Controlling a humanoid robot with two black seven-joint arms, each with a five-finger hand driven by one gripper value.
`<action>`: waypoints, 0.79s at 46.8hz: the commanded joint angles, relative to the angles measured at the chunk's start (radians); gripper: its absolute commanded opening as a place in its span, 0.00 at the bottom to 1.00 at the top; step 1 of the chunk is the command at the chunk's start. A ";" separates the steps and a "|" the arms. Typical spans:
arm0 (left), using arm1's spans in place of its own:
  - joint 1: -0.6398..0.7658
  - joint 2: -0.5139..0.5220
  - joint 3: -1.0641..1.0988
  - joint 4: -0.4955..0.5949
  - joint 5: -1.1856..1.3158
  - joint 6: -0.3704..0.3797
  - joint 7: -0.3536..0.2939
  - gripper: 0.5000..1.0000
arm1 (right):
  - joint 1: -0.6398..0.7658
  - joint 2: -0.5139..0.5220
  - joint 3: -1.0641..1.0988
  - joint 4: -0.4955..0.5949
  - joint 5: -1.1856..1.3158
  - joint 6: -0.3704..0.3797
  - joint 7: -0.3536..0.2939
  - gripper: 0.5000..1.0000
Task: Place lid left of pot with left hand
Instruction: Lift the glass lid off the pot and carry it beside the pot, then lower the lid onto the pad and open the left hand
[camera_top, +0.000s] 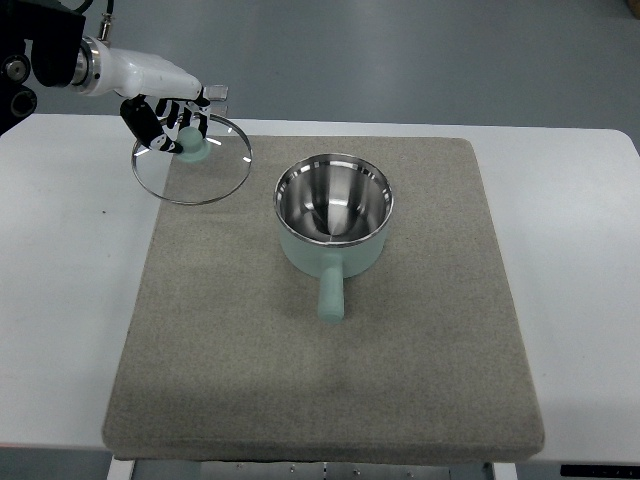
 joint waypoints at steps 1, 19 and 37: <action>0.026 0.004 0.000 0.002 0.000 0.000 0.000 0.00 | 0.000 0.000 0.001 0.000 0.000 0.000 -0.001 0.84; 0.125 -0.011 0.003 -0.005 0.001 0.026 0.003 0.00 | 0.000 0.000 0.000 0.000 0.000 0.000 -0.001 0.84; 0.170 -0.025 0.013 -0.005 0.004 0.121 0.002 0.00 | 0.000 0.000 0.000 0.000 0.000 0.000 -0.001 0.84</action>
